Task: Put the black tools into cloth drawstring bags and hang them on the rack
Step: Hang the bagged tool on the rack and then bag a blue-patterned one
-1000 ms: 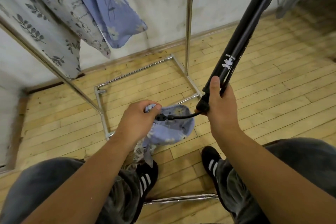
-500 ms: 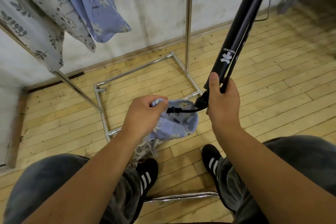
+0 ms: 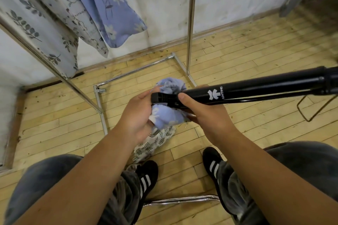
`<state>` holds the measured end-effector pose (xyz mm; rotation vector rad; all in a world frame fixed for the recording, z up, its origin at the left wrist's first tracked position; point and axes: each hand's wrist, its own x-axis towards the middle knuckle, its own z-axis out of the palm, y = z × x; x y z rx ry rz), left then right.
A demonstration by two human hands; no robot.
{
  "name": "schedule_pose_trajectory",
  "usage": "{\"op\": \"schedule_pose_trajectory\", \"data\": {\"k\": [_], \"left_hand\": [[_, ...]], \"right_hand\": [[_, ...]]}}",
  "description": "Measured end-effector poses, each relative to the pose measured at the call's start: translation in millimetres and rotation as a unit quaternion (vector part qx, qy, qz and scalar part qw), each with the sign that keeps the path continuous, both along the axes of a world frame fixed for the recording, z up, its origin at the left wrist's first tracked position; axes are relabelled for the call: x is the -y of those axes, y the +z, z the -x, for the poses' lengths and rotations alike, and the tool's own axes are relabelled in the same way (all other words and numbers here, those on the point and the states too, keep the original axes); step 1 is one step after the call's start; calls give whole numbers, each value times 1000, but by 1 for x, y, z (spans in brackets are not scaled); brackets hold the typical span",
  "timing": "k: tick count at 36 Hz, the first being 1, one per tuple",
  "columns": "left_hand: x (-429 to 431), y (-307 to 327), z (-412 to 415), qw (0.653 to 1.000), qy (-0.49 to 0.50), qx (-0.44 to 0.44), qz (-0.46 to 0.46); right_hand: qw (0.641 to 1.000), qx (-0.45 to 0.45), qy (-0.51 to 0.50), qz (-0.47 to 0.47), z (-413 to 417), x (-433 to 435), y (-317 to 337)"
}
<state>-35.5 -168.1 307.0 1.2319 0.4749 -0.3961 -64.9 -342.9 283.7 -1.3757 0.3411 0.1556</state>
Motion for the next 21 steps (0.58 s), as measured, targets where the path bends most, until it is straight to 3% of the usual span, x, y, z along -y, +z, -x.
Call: {"op": "schedule_pose_trajectory", "data": {"k": [5,11,17,21], "left_hand": [[-5,-2,-2,997,29,-12,74],[-8,2,-1,998,1,-7,66],[-7,13,-2,997,-28,43,-59],[-10,15,-1,996,-74,38,4]], "right_hand": [[999,3,1,34,-2,-1,5],[999,-4,39,13,0,2,9],[996,-36,60,-50,-3,6,9],[993,-46,94,-47,3,2,12]]}}
